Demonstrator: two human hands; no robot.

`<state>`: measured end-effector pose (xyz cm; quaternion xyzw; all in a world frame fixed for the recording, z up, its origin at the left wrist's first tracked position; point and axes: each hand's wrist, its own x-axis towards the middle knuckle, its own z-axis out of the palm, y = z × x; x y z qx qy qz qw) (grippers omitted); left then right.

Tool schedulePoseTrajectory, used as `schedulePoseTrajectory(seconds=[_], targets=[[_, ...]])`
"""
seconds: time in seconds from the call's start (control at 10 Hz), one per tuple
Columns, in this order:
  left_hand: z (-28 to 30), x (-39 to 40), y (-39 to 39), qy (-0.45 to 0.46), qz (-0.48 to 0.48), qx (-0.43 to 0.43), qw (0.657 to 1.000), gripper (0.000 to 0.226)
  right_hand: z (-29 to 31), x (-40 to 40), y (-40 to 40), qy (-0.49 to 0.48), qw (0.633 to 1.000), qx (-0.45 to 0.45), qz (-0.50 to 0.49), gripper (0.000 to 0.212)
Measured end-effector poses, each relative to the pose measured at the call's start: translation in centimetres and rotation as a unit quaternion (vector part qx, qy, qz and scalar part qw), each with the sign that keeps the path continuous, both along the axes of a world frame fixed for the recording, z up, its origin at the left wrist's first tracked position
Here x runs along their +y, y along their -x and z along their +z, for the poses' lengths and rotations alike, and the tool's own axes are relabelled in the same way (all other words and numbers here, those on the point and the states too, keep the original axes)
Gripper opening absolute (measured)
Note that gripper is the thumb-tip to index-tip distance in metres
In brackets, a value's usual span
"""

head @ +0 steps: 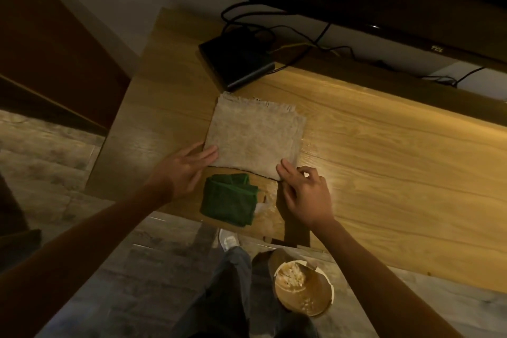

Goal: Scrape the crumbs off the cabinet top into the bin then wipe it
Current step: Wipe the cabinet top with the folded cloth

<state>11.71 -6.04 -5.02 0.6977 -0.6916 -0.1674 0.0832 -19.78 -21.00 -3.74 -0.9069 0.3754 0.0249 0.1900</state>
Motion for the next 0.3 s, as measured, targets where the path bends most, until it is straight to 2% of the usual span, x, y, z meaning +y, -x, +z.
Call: schedulePoseTrajectory(seconds=[0.2,0.3], targets=[[2.7,-0.6,-0.3,-0.106,-0.042,-0.025,0.993,0.067,1.9,-1.8,2.1,-0.082,0.994,0.063,0.031,0.058],[5.8,-2.6,0.9,-0.130,-0.032,0.012,0.991,0.081,3.9,-2.8,4.5,-0.100,0.993,0.062,-0.012,0.062]])
